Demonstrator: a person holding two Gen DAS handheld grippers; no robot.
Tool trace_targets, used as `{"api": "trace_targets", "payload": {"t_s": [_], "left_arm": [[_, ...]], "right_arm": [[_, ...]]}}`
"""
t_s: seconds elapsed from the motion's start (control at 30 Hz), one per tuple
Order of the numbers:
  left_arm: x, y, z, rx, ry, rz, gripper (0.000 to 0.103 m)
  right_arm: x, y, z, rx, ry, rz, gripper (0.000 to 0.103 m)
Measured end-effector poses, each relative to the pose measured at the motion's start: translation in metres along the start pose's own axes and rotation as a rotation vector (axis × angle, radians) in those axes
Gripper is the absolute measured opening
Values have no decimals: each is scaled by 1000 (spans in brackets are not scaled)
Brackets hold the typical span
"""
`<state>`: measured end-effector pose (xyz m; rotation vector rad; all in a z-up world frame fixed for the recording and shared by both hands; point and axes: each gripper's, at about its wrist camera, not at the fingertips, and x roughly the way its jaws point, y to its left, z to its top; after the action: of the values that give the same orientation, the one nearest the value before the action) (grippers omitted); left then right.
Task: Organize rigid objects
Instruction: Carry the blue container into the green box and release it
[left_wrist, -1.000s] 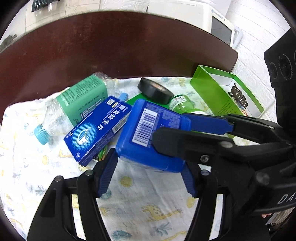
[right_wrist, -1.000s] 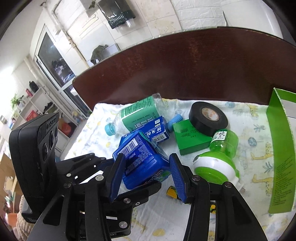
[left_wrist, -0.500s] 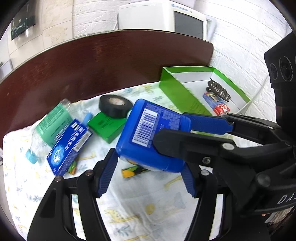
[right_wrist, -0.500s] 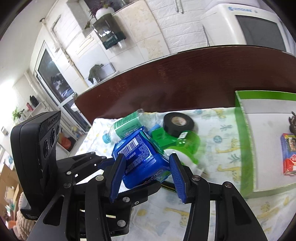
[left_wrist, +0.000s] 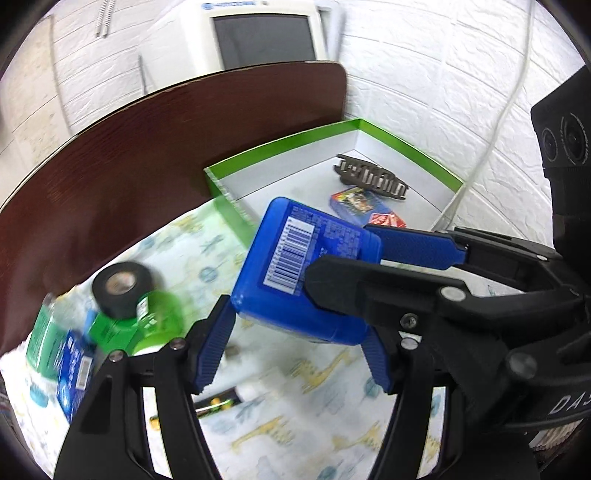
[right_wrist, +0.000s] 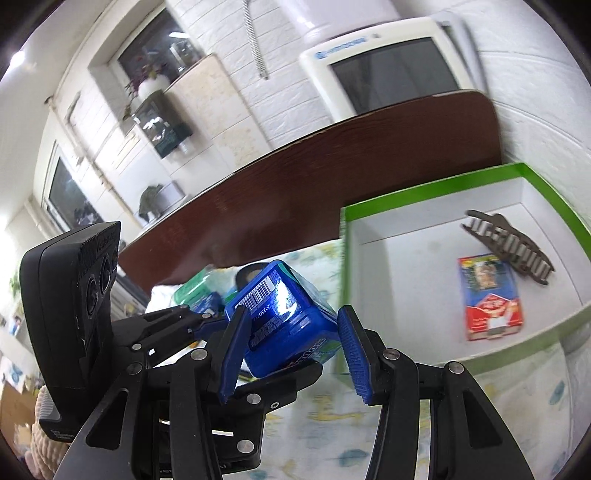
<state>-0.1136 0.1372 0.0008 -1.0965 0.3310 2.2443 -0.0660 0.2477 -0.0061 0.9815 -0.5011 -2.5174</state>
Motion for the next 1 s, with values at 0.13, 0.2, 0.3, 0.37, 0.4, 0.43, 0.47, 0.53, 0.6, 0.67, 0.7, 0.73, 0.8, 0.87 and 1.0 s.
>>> {"api": "trace_targets", "payload": {"t_s": [0.13,0.2,0.3,0.37,0.4,0.43,0.47,0.53,0.6,0.67,0.7,0.73,0.8,0.87,1.0], "left_arm": [[14,-14,14,35,15,-11,64],[20,-18,19,44,21,-15,64],[28,-23,24,53,31,-21,64],[33,-26,27,59,40,-24,64],[36,-27,28,62,46,-26,64],[39,-29,29,65,51,-27,64],[42,-31,30,67,56,-29,64],[46,-32,31,69,62,-31,64],[50,-33,33,68,68,-35,64],[53,-35,34,68,73,-37,64],[55,-36,35,70,76,-36,64],[57,-37,36,72,78,-34,64],[60,-38,37,74,84,-33,64],[63,-39,38,75,89,-32,64],[70,-38,41,76,100,-30,64]], "right_arm": [[-6,-20,4,29,-19,-26,52],[-7,-31,6,47,-26,-34,52],[-7,-42,8,68,-31,-38,52],[-7,-50,8,81,-31,-40,52],[-7,-55,7,86,-31,-41,51],[-7,-59,7,92,-29,-41,52],[-7,-63,6,98,-28,-42,52],[-6,-70,6,113,-27,-40,51],[-4,-76,6,128,-25,-36,52],[-3,-79,6,131,-26,-38,51],[-3,-79,5,131,-26,-41,51],[-3,-81,5,132,-26,-42,51],[-1,-84,5,140,-27,-42,51],[0,-88,5,152,-24,-40,51],[3,-94,4,162,-22,-43,51]]}}
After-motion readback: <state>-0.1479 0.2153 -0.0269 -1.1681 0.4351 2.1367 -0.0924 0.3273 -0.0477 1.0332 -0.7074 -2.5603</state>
